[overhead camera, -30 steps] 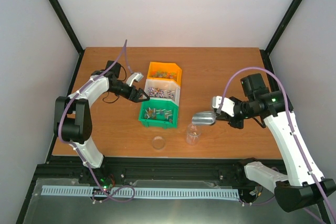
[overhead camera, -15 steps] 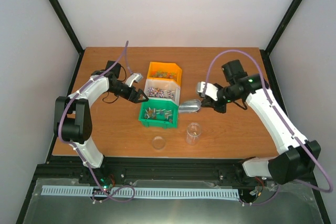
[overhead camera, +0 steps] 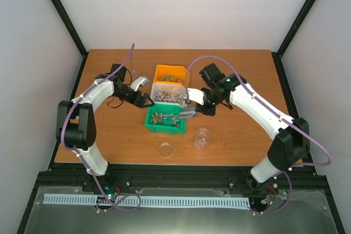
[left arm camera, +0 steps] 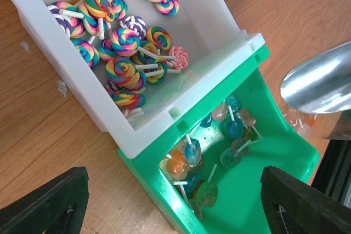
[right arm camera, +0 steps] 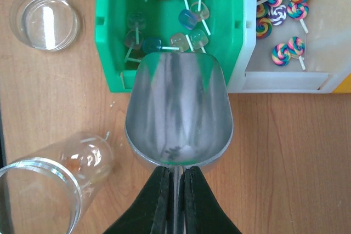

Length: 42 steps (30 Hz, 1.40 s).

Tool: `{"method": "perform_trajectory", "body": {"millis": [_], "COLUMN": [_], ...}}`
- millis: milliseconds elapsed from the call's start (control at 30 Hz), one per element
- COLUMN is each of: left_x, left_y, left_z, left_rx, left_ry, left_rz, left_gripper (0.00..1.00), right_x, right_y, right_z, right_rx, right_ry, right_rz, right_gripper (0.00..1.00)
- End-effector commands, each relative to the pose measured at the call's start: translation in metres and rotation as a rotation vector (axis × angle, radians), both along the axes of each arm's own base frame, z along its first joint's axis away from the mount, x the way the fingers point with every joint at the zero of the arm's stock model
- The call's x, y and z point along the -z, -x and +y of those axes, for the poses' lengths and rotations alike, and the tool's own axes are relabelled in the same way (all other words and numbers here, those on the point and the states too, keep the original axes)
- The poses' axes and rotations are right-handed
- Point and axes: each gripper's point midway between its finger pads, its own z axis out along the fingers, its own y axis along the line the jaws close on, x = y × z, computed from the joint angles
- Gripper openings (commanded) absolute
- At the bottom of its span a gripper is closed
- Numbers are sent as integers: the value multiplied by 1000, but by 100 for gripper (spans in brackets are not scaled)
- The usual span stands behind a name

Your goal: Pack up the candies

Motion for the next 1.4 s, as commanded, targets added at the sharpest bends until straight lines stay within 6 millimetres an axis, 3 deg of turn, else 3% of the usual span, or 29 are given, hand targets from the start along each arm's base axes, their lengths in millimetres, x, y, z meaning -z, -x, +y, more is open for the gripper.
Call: {"method": "perform_trajectory", "body": {"millis": [0, 467, 700, 1033, 1367], "left_x": [-6, -2, -1, 2, 2], "left_y": [-4, -6, -5, -7, -7], "left_z": [1, 2, 2, 2, 1], "left_rx": [-1, -6, -4, -4, -10], "left_ry": [6, 4, 2, 1, 6], "left_rz": [-40, -39, -41, -33, -21], "left_gripper": [87, 87, 87, 86, 86], "right_x": [-2, 37, 64, 96, 106], "right_y": [-16, -25, -24, -7, -7], "right_z": [17, 48, 52, 64, 77], "right_rx": [38, 45, 43, -28, -79], "right_ry": [33, 186, 210, 113, -97], "right_rz": [-54, -23, 31, 82, 114], "right_gripper": [3, 3, 3, 3, 3]}}
